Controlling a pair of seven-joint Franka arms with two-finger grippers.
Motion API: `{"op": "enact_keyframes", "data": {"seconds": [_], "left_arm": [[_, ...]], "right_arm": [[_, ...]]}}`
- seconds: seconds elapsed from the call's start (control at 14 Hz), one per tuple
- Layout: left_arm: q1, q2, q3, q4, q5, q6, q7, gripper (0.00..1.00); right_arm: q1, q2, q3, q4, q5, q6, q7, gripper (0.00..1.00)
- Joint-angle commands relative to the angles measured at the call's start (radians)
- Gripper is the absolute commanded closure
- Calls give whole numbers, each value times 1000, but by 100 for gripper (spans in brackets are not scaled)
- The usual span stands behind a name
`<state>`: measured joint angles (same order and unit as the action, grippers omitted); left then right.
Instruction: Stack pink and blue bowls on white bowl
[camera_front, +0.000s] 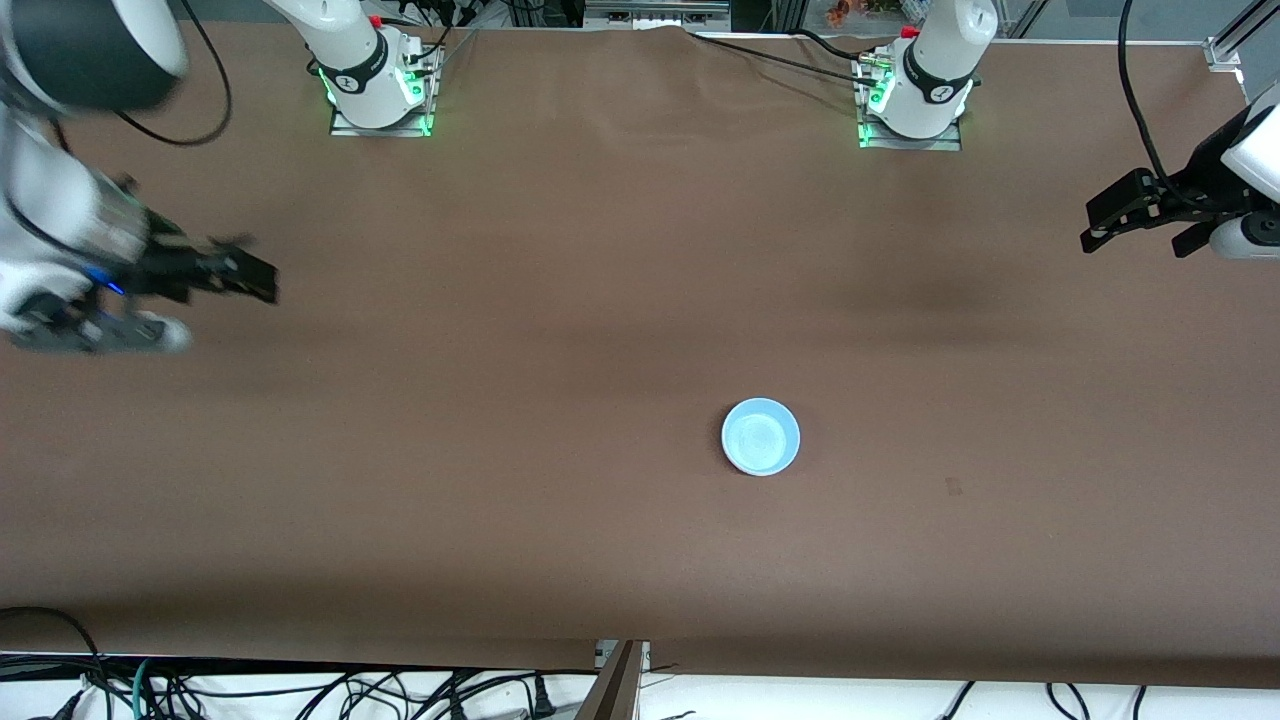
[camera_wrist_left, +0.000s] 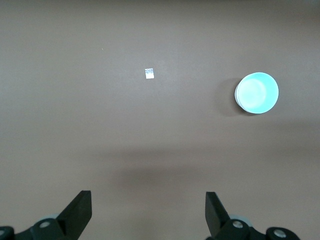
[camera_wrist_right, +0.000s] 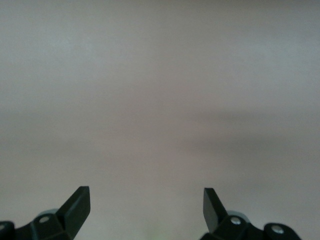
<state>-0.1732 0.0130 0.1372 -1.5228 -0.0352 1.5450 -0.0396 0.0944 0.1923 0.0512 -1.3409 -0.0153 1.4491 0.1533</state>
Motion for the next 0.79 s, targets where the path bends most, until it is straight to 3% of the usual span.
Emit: {"op": "enact_keyframes", "data": {"seconds": [0.0,0.29,0.71], "left_arm": [[-8,18,-2,39,24,-28,-19,0],[-8,18,-2,38,24,-28,-19,0],[-8,18,-7,39,24,-28,-19,0]], "right_arm": [[-22,-154,16,-179,-49,20,-6,0],[-44,-223,16,-259,-54,-42,-73,0],[-54,-212,16,-264,-41,-49,-61,0]]}}
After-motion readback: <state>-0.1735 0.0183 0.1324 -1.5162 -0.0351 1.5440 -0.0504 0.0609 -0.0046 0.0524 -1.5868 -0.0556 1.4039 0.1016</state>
